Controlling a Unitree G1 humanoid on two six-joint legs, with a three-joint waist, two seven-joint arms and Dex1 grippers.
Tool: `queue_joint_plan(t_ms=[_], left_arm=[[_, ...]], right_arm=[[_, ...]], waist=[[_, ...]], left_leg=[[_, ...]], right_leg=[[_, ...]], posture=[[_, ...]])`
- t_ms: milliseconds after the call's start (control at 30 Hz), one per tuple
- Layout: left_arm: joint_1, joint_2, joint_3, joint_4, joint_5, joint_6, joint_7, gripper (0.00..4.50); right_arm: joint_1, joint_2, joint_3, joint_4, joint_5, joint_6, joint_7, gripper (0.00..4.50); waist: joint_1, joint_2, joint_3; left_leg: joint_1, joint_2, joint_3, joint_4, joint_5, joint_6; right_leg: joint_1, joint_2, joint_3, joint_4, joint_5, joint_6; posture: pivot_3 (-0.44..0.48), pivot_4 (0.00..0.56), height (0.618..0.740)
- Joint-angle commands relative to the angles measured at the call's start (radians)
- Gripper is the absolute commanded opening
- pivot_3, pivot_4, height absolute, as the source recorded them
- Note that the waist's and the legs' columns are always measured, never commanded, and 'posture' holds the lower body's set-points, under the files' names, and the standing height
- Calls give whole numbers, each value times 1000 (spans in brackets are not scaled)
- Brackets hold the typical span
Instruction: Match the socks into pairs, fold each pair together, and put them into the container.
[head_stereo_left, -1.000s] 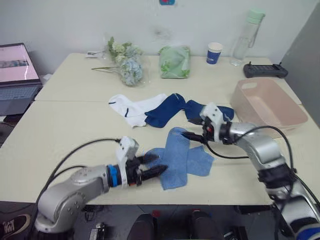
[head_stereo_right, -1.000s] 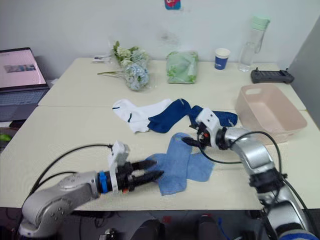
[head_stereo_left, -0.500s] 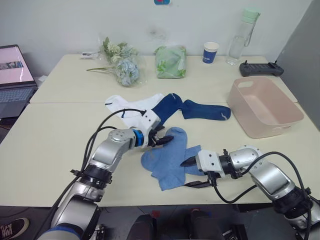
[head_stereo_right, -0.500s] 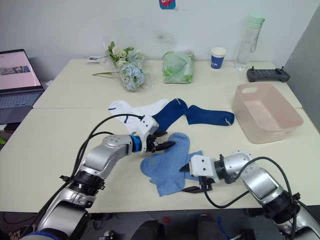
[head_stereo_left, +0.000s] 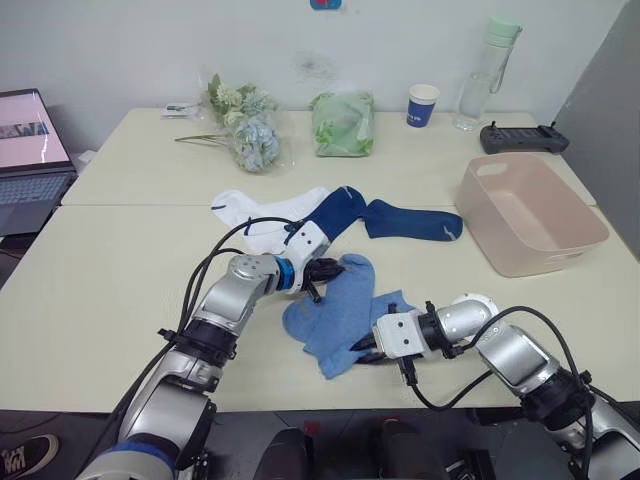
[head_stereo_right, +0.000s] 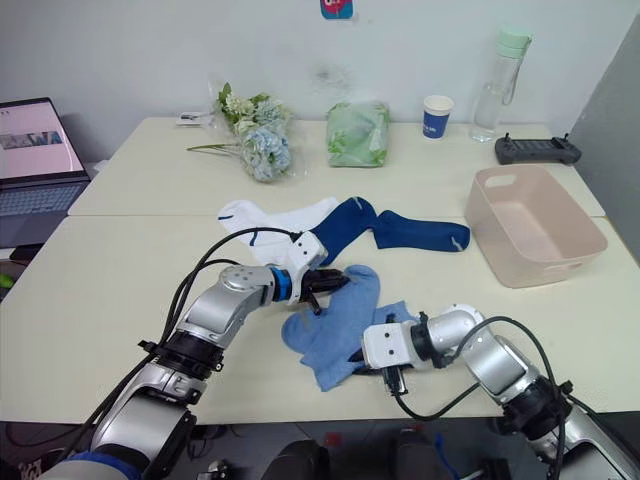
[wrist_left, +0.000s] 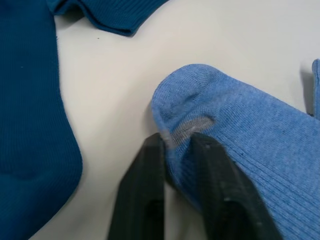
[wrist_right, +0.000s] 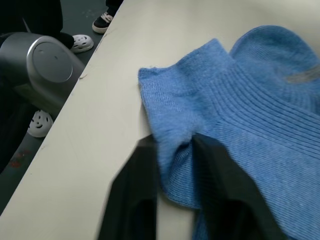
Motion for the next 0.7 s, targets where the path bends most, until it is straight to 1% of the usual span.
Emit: queue_joint_plan(t_ms=[33,200,300,400,467,533,600,700], left_arm=[[17,4,51,-57,-12,18,13,0],[70,24,126,-157,-41,64,38,0],[139,47,185,-279,-83,122,49,0],[204,40,260,-423,-155,202,91,0],[281,23,325,-569,-225,287,147,0],[366,20,354,-694,-254,347,194,0],[423,14,368,-763,-266,379,237,0],[499,-28,376,-829,-288,397,302,0]], right_arm=[[-9,-23,-63,-50,42,6,15,24],[5,-71,-112,-119,79,29,33,24],[2,-91,-145,-154,95,42,26,24],[-6,-125,-169,-133,82,-8,40,24],[-25,-157,-179,-53,44,-90,48,24],[-56,-178,-176,53,0,-176,50,24],[-89,-164,-176,135,-8,-242,46,24],[-137,-117,-163,231,10,-299,75,24]], waist=[[0,0,0],[0,0,0],[-2,0,0],[0,0,0],[0,0,0],[0,0,0],[-2,0,0],[-2,0,0]], left_leg=[[0,0,0,0,0,0],[0,0,0,0,0,0],[0,1,0,0,0,0],[0,1,-1,0,0,0],[0,1,0,0,0,0],[0,1,0,0,0,0],[1,1,1,0,0,0],[1,1,1,0,0,0]], right_leg=[[0,0,0,0,0,0],[0,0,0,0,0,0],[0,-1,1,0,0,0],[0,-1,0,0,0,0],[0,-1,1,0,0,0],[0,-2,1,0,0,0],[0,-2,2,0,0,0],[0,-2,1,1,0,0]], posture=[[0,150,740],[0,150,740],[0,150,740],[0,150,740],[0,150,740],[0,150,740],[0,150,740],[0,150,740]])
